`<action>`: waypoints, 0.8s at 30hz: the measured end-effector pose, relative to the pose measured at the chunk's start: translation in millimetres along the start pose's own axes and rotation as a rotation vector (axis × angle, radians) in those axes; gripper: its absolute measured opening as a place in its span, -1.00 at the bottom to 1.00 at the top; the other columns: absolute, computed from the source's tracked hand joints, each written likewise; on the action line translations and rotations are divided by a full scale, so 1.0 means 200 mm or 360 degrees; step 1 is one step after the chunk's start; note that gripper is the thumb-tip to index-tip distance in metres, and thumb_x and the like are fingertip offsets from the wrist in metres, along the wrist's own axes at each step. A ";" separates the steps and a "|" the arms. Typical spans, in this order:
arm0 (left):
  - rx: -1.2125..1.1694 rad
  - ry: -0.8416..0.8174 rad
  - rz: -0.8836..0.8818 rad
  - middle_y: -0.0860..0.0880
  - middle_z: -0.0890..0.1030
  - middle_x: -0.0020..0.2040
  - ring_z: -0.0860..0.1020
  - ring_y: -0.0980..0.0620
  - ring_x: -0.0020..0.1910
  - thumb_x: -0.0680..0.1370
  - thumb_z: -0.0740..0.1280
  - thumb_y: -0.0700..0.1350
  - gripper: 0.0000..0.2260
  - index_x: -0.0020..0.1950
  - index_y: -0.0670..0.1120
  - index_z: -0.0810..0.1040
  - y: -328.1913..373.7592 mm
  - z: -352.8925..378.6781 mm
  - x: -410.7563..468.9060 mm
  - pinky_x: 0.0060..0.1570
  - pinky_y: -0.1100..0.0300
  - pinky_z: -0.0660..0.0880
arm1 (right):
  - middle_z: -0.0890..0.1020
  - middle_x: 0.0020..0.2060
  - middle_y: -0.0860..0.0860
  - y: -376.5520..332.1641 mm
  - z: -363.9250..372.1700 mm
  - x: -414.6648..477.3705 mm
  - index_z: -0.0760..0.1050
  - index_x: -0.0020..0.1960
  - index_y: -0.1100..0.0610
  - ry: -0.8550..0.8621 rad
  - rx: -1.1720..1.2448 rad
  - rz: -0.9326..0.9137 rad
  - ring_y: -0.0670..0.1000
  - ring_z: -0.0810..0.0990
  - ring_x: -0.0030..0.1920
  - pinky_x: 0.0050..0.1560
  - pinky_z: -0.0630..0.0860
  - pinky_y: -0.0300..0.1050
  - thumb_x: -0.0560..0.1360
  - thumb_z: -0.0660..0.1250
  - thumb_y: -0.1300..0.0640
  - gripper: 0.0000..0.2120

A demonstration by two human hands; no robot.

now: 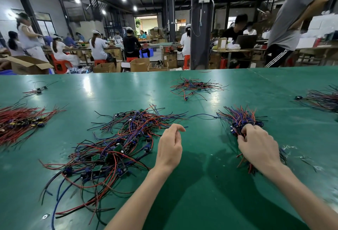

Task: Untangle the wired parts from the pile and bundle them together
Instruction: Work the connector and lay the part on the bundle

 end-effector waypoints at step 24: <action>0.0065 0.0055 -0.0015 0.10 0.40 -0.48 0.33 0.14 -0.47 0.39 0.12 -0.15 -0.84 -0.30 -0.09 0.47 -0.01 -0.06 0.01 -0.40 0.25 0.24 | 0.55 -0.02 -0.03 -0.32 0.26 -0.19 0.49 0.08 0.09 -0.0296 0.0275 -0.0532 0.01 0.56 0.00 -0.09 0.42 -0.10 0.54 0.25 0.09 -0.84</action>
Point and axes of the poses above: each hand's wrist, its own x-axis towards the middle knuckle, its own z-axis out of the palm, y = z × x, the point moved 10 cm from there along x, towards the middle knuckle
